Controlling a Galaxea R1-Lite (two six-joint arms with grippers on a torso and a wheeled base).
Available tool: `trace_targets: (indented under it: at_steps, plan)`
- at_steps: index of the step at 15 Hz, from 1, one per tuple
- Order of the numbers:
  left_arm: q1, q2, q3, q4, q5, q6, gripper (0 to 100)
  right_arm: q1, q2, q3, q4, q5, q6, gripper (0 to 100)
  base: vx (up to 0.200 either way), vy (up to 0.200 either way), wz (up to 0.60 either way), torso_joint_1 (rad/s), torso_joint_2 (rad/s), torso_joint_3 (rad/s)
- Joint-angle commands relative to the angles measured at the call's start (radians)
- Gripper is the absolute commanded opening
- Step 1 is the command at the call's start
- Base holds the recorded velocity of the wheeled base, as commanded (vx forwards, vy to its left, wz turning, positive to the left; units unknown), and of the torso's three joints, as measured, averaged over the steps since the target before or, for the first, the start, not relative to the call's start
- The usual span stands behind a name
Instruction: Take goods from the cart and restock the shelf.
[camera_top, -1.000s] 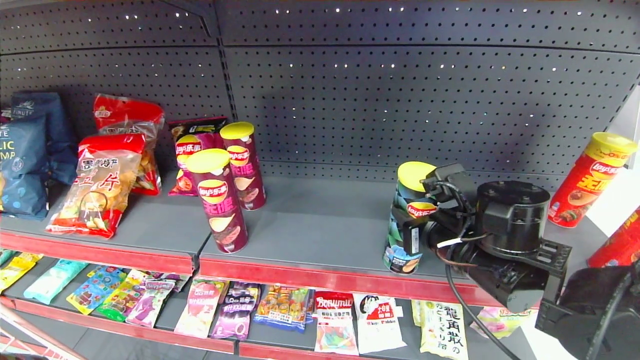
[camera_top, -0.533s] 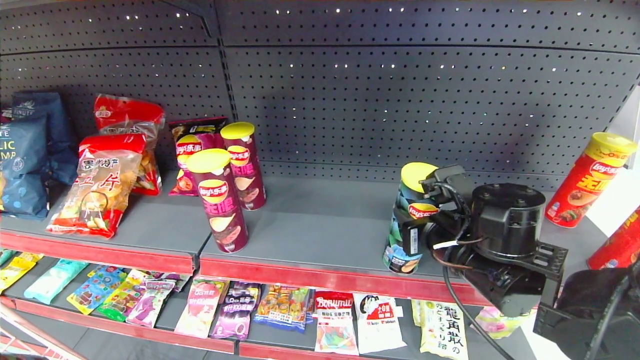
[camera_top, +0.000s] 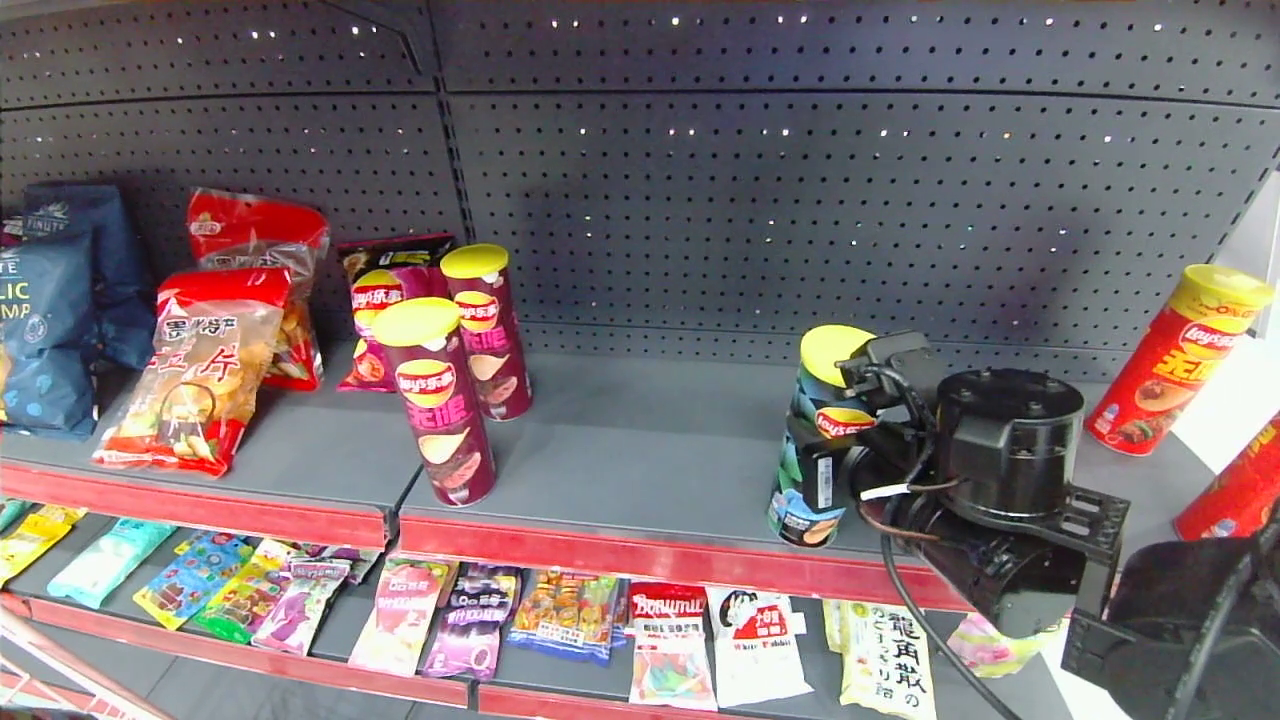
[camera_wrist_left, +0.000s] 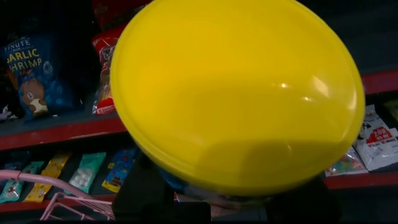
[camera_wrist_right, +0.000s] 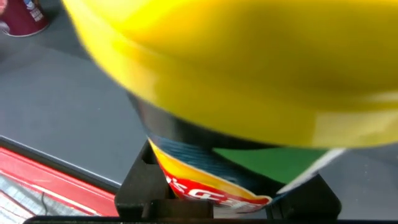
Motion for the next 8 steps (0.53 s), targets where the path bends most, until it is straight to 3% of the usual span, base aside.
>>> trace_targets:
  at_steps: [1,8]
  plan:
    - [0.000,0.000,0.000,0.000,0.000,0.000,0,0.018,0.001,0.000,-0.001,0.001,0.006,0,0.000,0.000,0.00,0.000,0.00,0.000]
    - [0.000,-0.002,-0.002,0.000,0.000,0.001,0,0.016,0.004,0.006,0.001,0.000,0.015,0,0.000,0.000,0.00,0.000,0.00,0.000]
